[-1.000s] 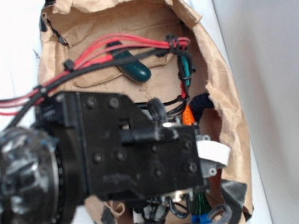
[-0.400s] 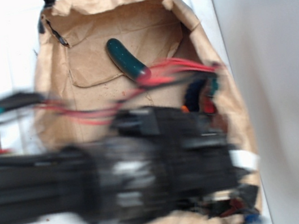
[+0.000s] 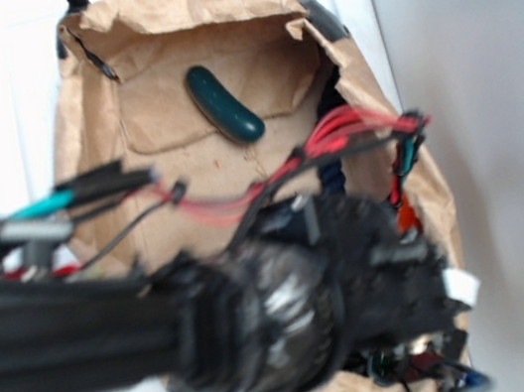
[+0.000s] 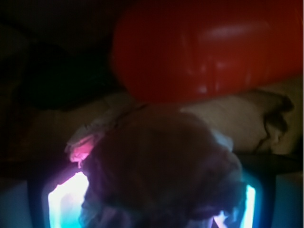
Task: Grab the white paper.
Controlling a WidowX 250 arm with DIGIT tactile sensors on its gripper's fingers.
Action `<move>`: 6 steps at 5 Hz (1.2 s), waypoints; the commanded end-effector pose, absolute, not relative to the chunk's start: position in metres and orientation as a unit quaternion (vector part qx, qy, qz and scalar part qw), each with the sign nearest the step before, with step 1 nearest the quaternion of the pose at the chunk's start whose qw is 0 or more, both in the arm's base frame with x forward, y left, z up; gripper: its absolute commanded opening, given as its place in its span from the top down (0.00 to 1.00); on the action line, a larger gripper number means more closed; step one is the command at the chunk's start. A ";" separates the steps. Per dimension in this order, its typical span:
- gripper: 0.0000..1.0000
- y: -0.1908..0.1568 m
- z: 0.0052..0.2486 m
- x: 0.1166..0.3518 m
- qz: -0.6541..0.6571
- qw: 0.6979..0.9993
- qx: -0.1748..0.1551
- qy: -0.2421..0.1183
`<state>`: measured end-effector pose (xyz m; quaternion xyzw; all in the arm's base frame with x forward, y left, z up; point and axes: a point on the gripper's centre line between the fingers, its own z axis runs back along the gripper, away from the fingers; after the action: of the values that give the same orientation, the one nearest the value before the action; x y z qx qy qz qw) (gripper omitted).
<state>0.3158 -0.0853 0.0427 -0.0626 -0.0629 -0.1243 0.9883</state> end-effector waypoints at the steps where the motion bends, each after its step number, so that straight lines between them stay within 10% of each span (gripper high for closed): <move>1: 1.00 -0.080 0.104 0.279 -0.133 0.980 -0.065 -0.133; 6: 1.00 0.023 0.214 0.262 0.063 0.988 0.001 -0.141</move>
<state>0.2656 0.0241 0.1892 -0.0013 -0.1027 0.0589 0.9930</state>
